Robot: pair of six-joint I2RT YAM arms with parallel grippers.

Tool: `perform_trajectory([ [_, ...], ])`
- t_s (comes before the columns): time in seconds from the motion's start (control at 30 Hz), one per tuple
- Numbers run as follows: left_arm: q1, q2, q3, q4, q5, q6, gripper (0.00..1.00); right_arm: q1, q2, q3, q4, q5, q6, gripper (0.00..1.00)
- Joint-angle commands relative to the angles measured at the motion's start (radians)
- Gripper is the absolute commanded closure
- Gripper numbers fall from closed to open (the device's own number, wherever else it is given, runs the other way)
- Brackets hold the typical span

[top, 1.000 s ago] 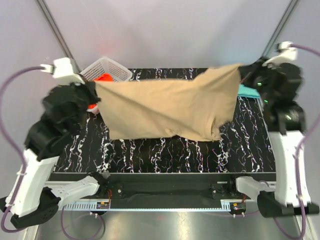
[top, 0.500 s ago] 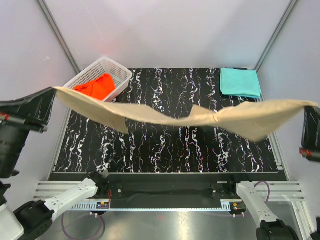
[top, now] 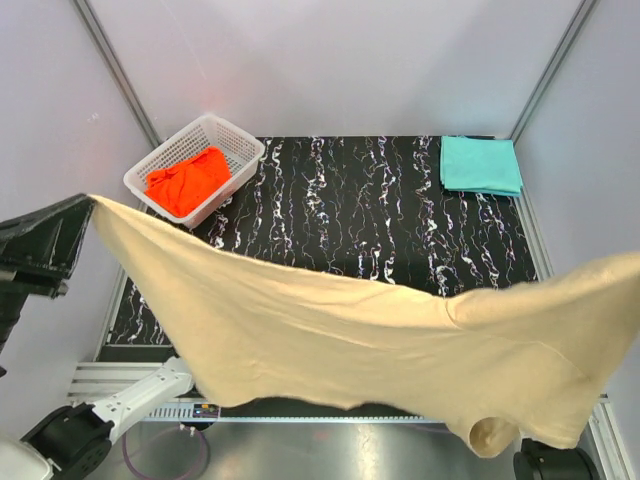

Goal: Fold and stack the t-shirts
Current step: Flatten the tshirt out

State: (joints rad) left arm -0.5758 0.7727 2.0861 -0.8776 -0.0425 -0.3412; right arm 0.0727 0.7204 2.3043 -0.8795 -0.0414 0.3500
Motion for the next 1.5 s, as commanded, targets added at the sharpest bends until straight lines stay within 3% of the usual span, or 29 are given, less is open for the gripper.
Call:
perform_trajectory([
  [0.0, 0.002, 0.131, -0.003, -0.06, -0.236, 0.057, 1.0, 0.021, 0.21, -0.069, 0.049, 0.087, -0.068, 1.0],
  [0.13, 0.004, 0.217, -0.208, 0.015, -0.448, 0.117, 1.0, 0.027, 0.368, -0.219, 0.167, 0.162, -0.126, 1.0],
  [0.23, 0.01, 0.266, -0.388, 0.09, -0.56, 0.119, 1.0, 0.027, 0.412, -0.475, 0.336, 0.097, -0.134, 1.0],
  [0.43, 0.112, 0.342, -0.629, 0.213, -0.517, 0.038, 1.0, 0.026, 0.487, -0.903, 0.752, -0.028, -0.149, 1.0],
  [0.5, 0.163, 0.379, -0.695, 0.233, -0.516, 0.022, 1.0, 0.024, 0.525, -0.997, 0.923, -0.022, -0.157, 1.0],
  [0.63, 0.255, 0.512, -0.843, 0.273, -0.43, -0.042, 1.0, 0.015, 0.675, -1.114, 1.088, -0.047, -0.19, 1.0],
  [0.77, 0.316, 0.599, -0.916, 0.37, -0.382, -0.052, 1.0, 0.004, 0.899, -1.088, 1.178, -0.127, -0.195, 1.0],
  [0.9, 0.376, 0.657, -0.89, 0.431, -0.298, -0.038, 1.0, 0.004, 1.063, -0.988, 1.223, -0.186, -0.204, 1.0],
  [1.1, 0.415, 0.753, -0.779, 0.493, -0.267, 0.05, 1.0, -0.004, 1.251, -0.751, 1.125, -0.221, -0.296, 1.0],
  [1.23, 0.424, 0.757, -0.675, 0.442, -0.281, 0.061, 1.0, -0.004, 1.255, -0.59, 0.989, -0.21, -0.324, 1.0],
  [1.47, 0.424, 0.582, -0.554, 0.368, -0.358, 0.08, 1.0, -0.005, 0.996, -0.473, 0.747, -0.023, -0.375, 1.0],
])
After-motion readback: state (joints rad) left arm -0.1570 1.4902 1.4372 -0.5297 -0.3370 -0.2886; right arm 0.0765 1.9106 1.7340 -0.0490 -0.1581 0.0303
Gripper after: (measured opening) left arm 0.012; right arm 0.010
